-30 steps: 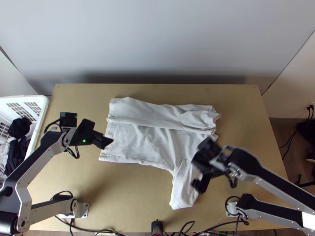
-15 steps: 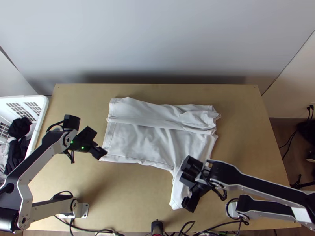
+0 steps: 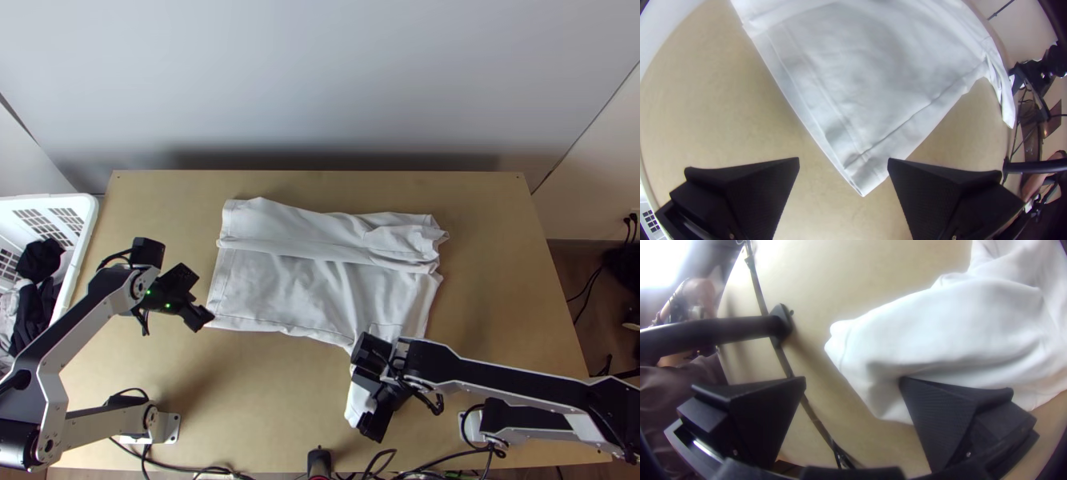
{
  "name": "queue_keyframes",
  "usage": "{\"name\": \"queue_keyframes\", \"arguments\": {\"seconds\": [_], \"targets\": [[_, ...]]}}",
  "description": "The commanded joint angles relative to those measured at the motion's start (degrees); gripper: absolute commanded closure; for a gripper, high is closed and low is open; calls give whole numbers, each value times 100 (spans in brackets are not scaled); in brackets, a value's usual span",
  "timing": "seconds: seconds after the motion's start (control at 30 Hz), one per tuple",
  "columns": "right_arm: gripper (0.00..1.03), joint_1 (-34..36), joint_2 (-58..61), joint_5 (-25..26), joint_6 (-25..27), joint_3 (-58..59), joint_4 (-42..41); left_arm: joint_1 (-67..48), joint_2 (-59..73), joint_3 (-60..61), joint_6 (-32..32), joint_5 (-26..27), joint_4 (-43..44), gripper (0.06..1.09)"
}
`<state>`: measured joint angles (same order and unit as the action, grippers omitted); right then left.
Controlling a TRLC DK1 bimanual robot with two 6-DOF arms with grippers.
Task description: Fold the t-shirt
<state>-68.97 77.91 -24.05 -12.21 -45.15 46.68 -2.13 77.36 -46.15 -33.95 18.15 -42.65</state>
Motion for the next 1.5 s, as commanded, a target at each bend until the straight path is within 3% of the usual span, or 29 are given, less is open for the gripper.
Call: {"name": "queue_keyframes", "arguments": {"seconds": [0.0,0.2,0.33,0.4,0.5,0.7,0.83,1.03,1.27,1.4,1.47], "targets": [[5,-38,110,138,25,252,-405,-7,7,98,-23,-22,275,12],[7,6,154,393,69,551,-897,-77,-11,133,-6,-31,310,12],[22,33,154,498,8,665,-1117,-68,-37,141,-6,-40,310,12],[39,50,137,507,-45,665,-1143,-59,-46,141,-6,-57,310,12],[86,50,-153,595,-142,753,-1416,-51,-46,150,-6,-66,310,12],[90,147,-689,639,-142,893,-1609,-42,-72,194,108,-57,477,12],[90,156,-830,639,-150,885,-1530,-42,60,-43,688,-66,495,12],[90,173,-839,639,-212,885,-1503,116,965,-544,1567,-75,-296,12],[90,200,-839,639,-229,832,-1503,-7,1079,-535,1805,-31,-613,13],[91,208,-839,639,-229,779,-1477,-51,956,-509,1805,224,-621,31],[91,208,-839,639,-229,770,-1477,-51,833,-500,1813,373,-621,34]]}}
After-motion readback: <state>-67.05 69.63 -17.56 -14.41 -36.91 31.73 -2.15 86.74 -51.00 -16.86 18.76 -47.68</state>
